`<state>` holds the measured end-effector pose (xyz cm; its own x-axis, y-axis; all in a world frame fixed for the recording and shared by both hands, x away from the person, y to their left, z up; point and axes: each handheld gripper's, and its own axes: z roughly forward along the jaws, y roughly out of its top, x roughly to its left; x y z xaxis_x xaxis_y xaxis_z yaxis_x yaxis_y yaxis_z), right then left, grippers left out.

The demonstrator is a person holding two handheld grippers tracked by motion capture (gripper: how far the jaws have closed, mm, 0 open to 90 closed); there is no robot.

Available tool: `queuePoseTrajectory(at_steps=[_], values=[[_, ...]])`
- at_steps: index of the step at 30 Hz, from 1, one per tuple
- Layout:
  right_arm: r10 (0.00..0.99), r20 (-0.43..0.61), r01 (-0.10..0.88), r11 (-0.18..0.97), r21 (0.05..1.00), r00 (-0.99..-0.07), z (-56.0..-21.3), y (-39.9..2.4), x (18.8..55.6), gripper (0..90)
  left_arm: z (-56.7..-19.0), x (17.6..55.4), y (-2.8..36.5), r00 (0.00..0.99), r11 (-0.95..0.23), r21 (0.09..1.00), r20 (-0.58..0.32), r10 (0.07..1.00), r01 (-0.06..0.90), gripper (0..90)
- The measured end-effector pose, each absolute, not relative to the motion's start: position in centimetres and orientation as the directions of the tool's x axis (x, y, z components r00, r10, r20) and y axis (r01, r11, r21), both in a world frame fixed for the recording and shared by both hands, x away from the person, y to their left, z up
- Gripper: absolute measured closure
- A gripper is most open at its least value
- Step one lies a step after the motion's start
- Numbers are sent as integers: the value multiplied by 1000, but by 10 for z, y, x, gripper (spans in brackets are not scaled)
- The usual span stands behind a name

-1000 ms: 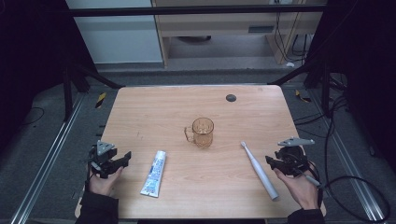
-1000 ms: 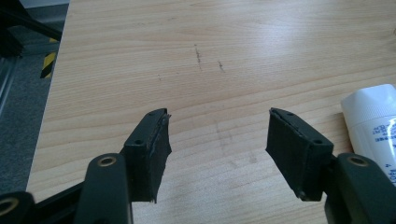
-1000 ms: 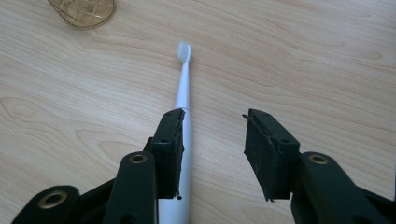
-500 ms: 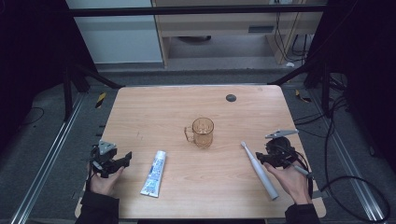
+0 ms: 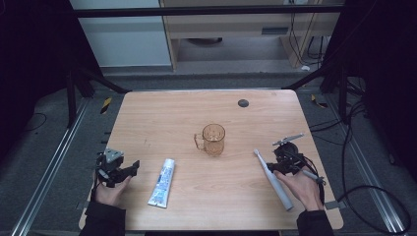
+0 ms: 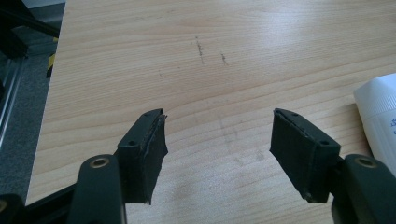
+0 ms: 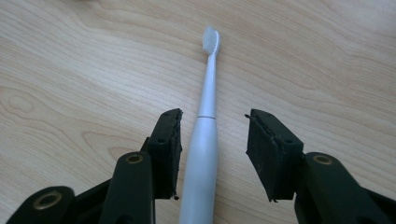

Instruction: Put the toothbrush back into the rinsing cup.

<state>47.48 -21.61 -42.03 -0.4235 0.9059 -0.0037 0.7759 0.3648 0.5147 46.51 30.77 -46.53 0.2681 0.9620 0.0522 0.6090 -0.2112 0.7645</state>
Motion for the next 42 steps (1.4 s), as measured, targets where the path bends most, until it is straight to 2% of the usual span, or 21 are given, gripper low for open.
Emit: queuePoseTrajectory(at_steps=[23,42], values=[[892,23,819,405,407,-452,-443,-208,492,564,-468,467,306,277,-229,748,63,959,623,341],[897,31,849,405,338,-441,-460,-211,498,589,-468,468,306,278,-233,746,66,958,624,340]])
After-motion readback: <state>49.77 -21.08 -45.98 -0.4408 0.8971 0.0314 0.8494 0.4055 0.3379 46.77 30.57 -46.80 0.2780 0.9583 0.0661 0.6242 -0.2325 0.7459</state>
